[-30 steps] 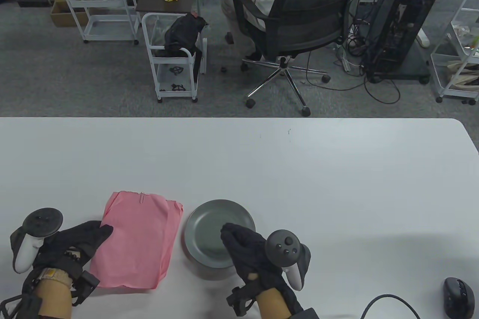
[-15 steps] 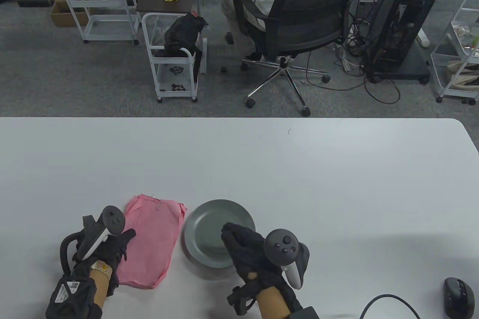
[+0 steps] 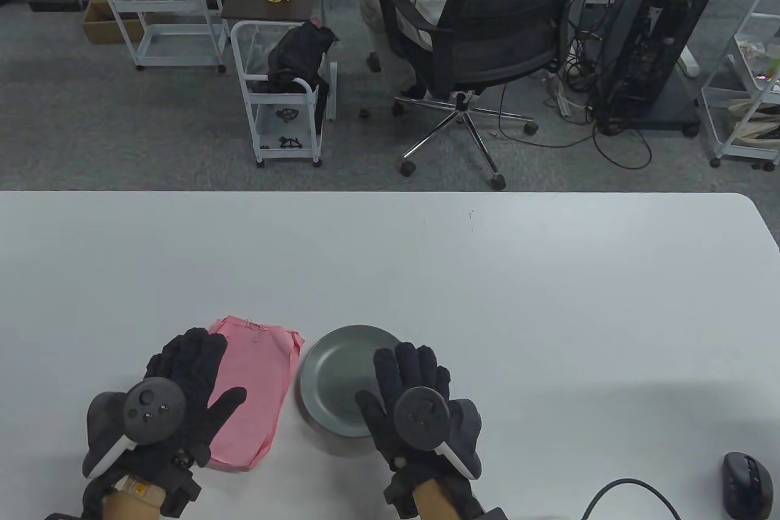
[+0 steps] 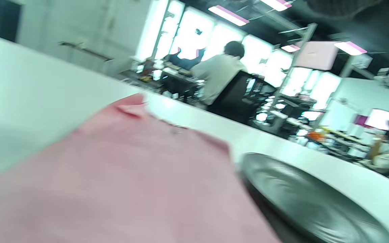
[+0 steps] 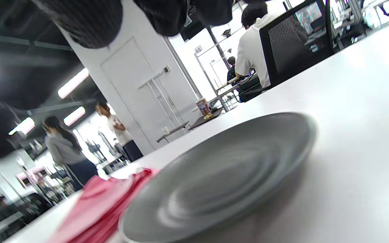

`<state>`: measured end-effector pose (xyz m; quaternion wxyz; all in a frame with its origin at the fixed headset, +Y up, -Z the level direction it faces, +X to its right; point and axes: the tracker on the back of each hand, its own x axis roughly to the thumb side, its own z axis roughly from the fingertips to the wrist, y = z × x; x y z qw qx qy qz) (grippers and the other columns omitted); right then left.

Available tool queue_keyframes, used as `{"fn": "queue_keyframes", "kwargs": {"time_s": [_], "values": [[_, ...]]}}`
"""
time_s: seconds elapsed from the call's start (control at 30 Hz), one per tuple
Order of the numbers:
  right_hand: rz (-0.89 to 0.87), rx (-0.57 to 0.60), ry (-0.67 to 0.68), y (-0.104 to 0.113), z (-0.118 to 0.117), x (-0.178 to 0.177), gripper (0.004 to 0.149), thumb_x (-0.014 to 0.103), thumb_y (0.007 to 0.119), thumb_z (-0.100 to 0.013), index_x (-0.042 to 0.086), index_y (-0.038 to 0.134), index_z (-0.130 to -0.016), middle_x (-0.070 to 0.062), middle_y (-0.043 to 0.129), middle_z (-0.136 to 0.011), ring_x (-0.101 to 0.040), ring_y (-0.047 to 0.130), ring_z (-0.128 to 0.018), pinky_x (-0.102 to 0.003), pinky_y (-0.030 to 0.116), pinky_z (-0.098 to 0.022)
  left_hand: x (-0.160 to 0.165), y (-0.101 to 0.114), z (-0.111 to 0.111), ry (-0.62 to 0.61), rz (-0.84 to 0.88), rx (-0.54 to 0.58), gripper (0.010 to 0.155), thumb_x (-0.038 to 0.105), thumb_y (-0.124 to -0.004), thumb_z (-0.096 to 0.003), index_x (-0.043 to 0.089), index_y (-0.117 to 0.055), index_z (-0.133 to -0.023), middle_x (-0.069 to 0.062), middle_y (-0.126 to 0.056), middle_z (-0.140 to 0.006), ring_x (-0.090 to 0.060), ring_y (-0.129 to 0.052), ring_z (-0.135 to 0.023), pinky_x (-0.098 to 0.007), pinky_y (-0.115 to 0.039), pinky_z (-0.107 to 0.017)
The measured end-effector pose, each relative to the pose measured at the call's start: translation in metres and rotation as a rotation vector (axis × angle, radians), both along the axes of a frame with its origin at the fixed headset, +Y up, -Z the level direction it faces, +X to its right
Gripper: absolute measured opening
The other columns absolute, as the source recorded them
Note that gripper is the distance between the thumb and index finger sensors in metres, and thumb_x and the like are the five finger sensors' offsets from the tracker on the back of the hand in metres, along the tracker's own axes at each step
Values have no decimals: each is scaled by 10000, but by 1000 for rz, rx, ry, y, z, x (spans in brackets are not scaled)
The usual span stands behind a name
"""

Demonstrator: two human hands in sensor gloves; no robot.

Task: Pinch and push to attach paper clips

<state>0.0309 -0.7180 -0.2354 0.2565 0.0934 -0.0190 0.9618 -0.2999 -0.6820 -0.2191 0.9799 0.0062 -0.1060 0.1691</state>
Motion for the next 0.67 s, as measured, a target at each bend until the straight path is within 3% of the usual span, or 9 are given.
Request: {"fn": "queue_keyframes", "kwargs": {"time_s": [0.17,0.67], "values": [[90,21,-18,-1,5,-3,796,578,637,-501,180,276,-1088,-201,87,-1112,-543,18,-952,-702,97,-636,21,-8,23,-83,-98,67,839,722,-553,-407,386,-283,-1126,7,-259,-1207,-365,-312,-1149,-627,-326,-810],[75,-47,-29,-17,-7,4,789,574,634,-502,174,283,-1085,-199,92,-1112,-543,34,-959,-699,85,-633,6,-30,12,-107,-13,-47,849,721,-575,-407,352,-307,-1123,-3,-328,-1199,-365,-333,-1139,-621,-325,-807]]}}
